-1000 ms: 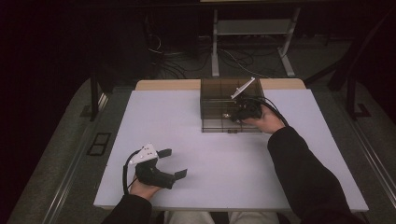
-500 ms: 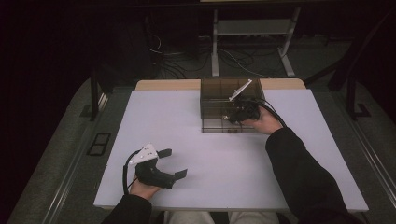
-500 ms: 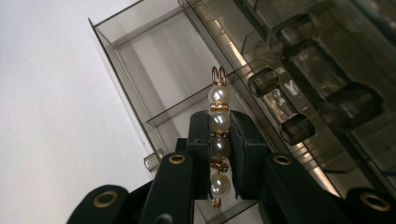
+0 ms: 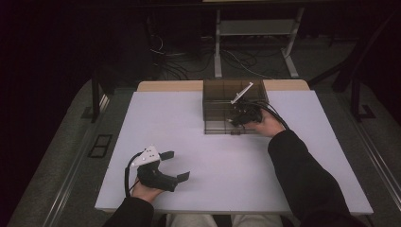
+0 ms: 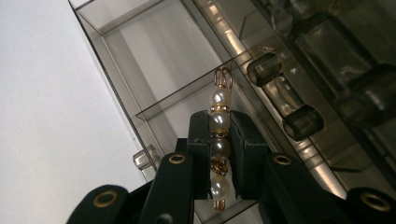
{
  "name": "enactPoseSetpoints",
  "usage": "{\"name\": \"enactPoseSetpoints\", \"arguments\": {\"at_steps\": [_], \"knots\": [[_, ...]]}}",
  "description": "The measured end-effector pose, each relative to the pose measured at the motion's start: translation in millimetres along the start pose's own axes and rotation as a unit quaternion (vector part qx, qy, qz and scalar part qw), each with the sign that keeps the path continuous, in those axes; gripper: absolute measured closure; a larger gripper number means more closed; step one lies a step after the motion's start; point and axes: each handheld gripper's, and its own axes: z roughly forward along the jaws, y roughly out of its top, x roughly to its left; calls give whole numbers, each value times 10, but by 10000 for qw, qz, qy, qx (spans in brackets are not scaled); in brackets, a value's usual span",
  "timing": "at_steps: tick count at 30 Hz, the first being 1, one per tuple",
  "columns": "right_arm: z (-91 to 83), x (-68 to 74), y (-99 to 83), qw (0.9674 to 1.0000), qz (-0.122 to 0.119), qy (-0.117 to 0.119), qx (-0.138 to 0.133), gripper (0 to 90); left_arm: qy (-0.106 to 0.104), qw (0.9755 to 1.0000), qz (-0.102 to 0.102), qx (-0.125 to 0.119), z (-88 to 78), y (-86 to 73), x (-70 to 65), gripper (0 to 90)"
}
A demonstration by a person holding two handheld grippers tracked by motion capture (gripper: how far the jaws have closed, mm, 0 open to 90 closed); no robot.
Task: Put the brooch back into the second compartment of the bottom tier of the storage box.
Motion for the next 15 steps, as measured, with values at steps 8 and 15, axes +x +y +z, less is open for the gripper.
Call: {"name": "enactPoseSetpoints", "arguments": {"at_steps": [8,15], "knots": [[48,10,-18,10000,-6,0,48,784,-1,10000,4,13,2,-1,0,0],[47,16,-20,10000,-31,4,24,776,-1,10000,14,23,4,-1,0,0]]}}
